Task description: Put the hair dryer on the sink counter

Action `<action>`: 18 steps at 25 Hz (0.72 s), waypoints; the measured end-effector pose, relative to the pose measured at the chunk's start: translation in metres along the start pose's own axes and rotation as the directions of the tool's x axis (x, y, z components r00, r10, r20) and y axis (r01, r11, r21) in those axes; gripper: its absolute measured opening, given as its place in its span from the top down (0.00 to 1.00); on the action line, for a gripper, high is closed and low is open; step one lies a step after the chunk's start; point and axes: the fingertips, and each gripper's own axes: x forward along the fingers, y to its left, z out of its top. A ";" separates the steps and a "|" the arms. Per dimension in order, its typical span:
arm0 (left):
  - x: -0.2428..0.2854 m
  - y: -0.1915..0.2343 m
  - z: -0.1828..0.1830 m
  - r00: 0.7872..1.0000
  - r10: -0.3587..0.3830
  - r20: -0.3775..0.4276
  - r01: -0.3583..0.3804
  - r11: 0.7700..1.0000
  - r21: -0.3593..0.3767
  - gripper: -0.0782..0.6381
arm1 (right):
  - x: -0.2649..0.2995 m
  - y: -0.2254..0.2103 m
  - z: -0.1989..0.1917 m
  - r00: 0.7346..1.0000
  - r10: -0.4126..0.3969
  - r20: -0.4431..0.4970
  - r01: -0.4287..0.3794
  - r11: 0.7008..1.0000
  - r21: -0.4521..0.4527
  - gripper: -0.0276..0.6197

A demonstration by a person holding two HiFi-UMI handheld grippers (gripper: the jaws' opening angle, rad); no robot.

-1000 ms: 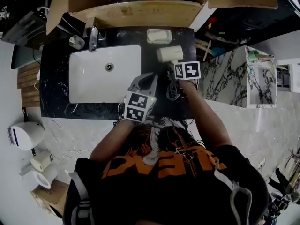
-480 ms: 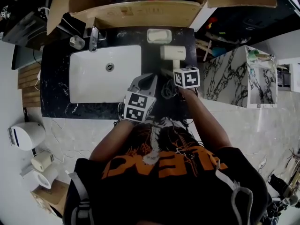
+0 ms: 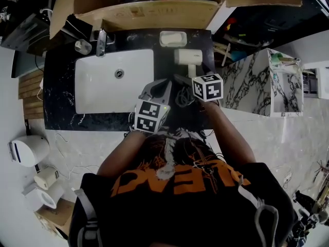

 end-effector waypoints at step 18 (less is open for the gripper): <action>-0.032 -0.014 0.024 0.997 -0.018 0.080 0.018 1.000 -0.010 0.86 | -0.066 0.060 0.032 0.976 0.168 0.135 -0.175 0.984 0.043 0.70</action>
